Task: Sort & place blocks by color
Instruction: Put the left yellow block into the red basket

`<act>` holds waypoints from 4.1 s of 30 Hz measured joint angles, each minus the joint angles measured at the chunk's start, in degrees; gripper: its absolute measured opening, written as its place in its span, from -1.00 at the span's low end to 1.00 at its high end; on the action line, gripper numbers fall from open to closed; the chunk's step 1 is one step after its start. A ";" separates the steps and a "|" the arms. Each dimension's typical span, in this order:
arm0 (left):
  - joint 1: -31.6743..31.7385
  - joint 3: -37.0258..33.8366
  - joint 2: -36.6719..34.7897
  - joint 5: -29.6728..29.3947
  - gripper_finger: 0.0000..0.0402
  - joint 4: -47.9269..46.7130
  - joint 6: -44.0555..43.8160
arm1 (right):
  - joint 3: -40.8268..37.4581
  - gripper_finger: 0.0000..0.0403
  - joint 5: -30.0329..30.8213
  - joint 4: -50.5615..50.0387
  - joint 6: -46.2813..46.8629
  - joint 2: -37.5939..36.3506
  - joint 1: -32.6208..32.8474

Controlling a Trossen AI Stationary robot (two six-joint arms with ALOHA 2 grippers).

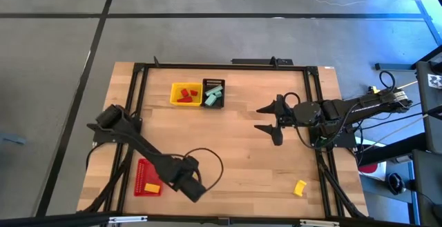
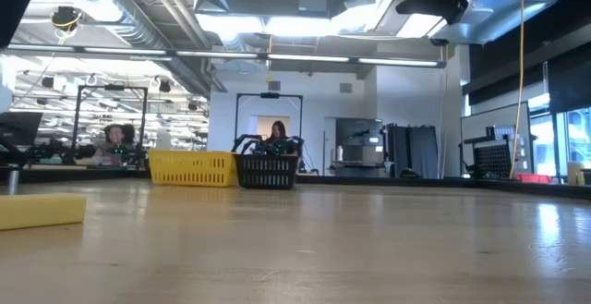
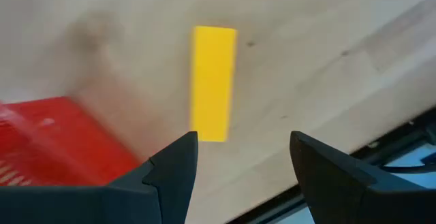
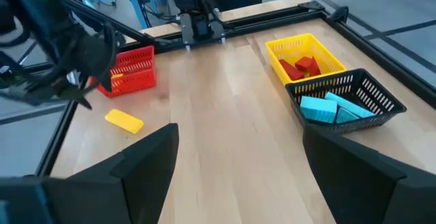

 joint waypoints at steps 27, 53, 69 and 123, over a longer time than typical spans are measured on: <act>3.63 -10.04 2.90 0.49 0.11 10.32 7.48 | 0.00 0.56 0.00 0.04 -0.65 0.00 0.01; 3.73 -16.51 2.56 3.16 -0.24 17.50 10.02 | 0.00 0.56 0.02 0.04 -0.73 0.00 0.00; 10.56 -16.76 -20.68 -14.10 -0.44 11.76 34.99 | 0.02 0.56 0.03 2.75 2.90 0.04 0.00; 27.44 -55.40 -53.29 -10.12 -0.44 89.47 70.54 | 0.02 0.56 -2.03 14.56 0.50 4.72 0.01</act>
